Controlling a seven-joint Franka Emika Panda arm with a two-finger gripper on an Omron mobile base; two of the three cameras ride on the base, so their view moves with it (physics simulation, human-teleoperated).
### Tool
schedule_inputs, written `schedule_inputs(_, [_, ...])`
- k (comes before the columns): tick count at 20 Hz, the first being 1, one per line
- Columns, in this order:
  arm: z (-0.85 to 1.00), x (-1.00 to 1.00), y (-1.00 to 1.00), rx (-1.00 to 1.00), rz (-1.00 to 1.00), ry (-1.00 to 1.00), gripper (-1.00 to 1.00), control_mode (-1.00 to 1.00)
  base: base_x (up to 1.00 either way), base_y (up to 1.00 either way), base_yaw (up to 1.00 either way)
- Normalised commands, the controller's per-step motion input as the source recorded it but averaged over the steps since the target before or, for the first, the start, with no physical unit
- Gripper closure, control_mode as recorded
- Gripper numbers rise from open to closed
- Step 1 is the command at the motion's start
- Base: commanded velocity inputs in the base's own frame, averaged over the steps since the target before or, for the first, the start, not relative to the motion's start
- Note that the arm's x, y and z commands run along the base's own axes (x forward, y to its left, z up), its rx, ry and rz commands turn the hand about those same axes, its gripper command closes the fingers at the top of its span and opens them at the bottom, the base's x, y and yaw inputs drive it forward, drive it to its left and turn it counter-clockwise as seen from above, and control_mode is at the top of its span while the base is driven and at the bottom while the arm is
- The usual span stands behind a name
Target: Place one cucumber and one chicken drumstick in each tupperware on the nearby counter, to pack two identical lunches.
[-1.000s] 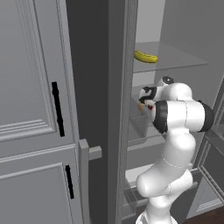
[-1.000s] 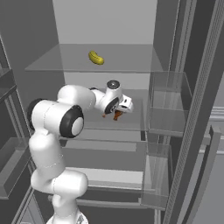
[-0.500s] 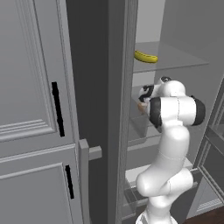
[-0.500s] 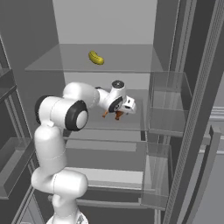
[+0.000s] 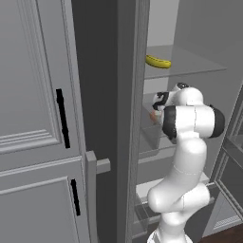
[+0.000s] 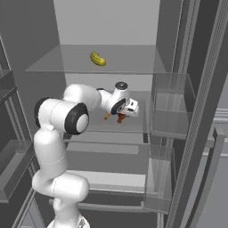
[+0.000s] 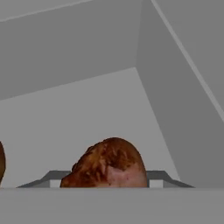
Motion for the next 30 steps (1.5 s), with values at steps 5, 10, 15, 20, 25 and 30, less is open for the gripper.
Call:
schedule_inputs(5, [0.34, -1.0, -0.26, 0.12, 0.0, -0.2, 1.0, -1.0, 0.0, 0.0, 0.0])
schedule_inputs(10, [1.0, -1.0, -0.05, 0.03, -0.03, -0.01, 1.0, -1.0, 0.0, 0.0, 0.0])
schedule_inputs(15, [1.0, -1.0, 0.0, -0.01, 0.0, 0.06, 1.0, -1.0, 0.0, 0.0, 0.0])
schedule_inputs(20, [0.59, -0.8, 0.0, -0.1, 0.03, 0.13, 1.0, 1.0, -0.2, 0.0, 0.03])
schedule_inputs(25, [0.0, 0.0, 0.0, 0.0, 0.0, 0.0, 1.0, 1.0, -1.0, -0.02, 0.4])
schedule_inputs(30, [0.0, 0.0, 0.0, 0.0, 0.0, 0.0, 1.0, 1.0, -0.88, 0.0, 0.77])
